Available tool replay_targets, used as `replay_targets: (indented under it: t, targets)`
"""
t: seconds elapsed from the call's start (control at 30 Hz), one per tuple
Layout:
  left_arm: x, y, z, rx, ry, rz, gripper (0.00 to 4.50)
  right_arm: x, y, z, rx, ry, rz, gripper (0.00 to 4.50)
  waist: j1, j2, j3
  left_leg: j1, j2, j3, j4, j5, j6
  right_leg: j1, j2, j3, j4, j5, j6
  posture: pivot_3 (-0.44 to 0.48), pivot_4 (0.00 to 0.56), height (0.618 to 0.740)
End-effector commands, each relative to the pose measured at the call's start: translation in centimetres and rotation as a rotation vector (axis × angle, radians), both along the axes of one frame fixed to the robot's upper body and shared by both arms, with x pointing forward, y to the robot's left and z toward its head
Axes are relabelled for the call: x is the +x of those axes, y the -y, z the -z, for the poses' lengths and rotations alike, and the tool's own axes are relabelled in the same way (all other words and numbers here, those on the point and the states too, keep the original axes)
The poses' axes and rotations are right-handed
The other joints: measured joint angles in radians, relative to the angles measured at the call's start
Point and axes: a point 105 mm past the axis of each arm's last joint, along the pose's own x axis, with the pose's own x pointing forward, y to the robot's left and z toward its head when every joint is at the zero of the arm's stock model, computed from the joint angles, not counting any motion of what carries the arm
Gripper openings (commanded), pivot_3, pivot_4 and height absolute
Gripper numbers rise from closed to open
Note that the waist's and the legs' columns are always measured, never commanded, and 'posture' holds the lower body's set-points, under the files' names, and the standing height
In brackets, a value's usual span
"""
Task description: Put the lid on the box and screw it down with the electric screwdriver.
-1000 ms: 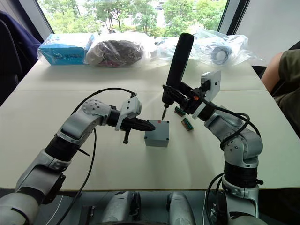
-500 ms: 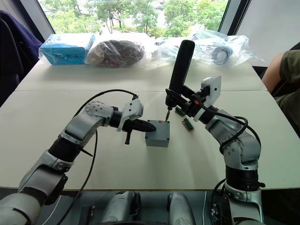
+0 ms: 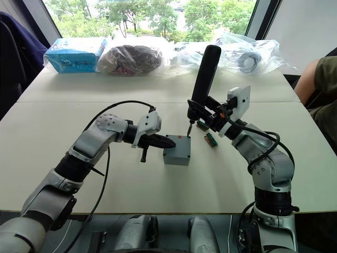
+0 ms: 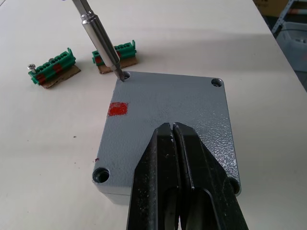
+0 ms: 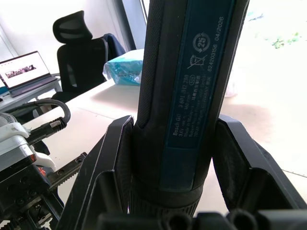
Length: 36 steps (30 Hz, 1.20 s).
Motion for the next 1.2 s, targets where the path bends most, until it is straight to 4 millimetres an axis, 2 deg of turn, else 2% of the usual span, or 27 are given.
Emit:
replay_targets:
  t: [0.03, 0.27, 0.43, 0.67, 0.87, 1.0, 1.2]
  targets:
    - [0.0, -0.1, 0.2, 0.019, 0.012, 0.003, 0.0, -0.2, 0.8, -1.1, 0.001, 0.053, 0.026, 1.84, 0.0, 0.0, 0.0, 0.0, 0.0, 0.0, 0.0, 0.0, 0.0, 0.0, 0.0, 0.0, 0.0, 0.0, 0.0, 0.0, 0.15, 0.74]
    - [0.1, -0.3, 0.4, 0.025, 0.014, 0.0, 0.0, -0.1, 1.2, -0.8, 0.011, 0.036, 0.04, 1.84, 0.0, 0.0, 0.0, 0.0, 0.0, 0.0, 0.0, 0.0, 0.0, 0.0, 0.0, 0.0, 0.0, 0.0, 0.0, 0.0, 0.15, 0.74]
    - [0.2, -0.3, 0.4, 0.025, 0.014, -0.001, 0.0, -0.3, 0.5, 0.2, -0.035, 0.027, 0.023, 1.84, 0.0, 0.0, 0.0, 0.0, 0.0, 0.0, 0.0, 0.0, 0.0, 0.0, 0.0, 0.0, 0.0, 0.0, 0.0, 0.0, 0.15, 0.74]
    - [0.2, -0.5, 1.4, 0.047, 0.004, -0.007, 0.0, -1.3, -1.0, 2.3, -0.136, 0.012, -0.039, 1.84, 0.0, -0.001, -0.001, 0.002, 0.0, 0.0, 0.0, 0.0, 0.0, 0.002, 0.0, 0.0, 0.0, 0.0, 0.0, 0.0, 0.15, 0.74]
    - [0.1, -0.5, 2.0, 0.047, -0.019, -0.016, 0.0, -2.1, -1.8, 5.2, -0.222, -0.019, -0.065, 1.84, -0.001, -0.004, -0.006, 0.01, 0.0, -0.001, -0.001, -0.001, 0.002, 0.01, 0.0, 0.0, -0.001, -0.001, 0.0, 0.0, 0.15, 0.74]
    - [0.2, -0.6, 2.1, 0.047, -0.022, -0.022, 0.0, -2.2, -1.8, 6.6, -0.242, -0.064, -0.065, 1.84, -0.002, -0.006, -0.009, 0.022, 0.001, -0.001, -0.002, -0.004, 0.006, 0.021, 0.0, 0.0, -0.002, -0.005, -0.005, 0.0, 0.15, 0.74]
    - [0.3, -0.5, 2.2, 0.047, -0.021, -0.023, 0.0, -2.0, -1.5, 8.1, -0.236, -0.108, -0.048, 1.84, -0.002, -0.01, -0.018, 0.026, 0.002, -0.001, -0.003, -0.005, 0.008, 0.024, 0.0, 0.0, -0.002, -0.007, -0.008, 0.0, 0.15, 0.74]
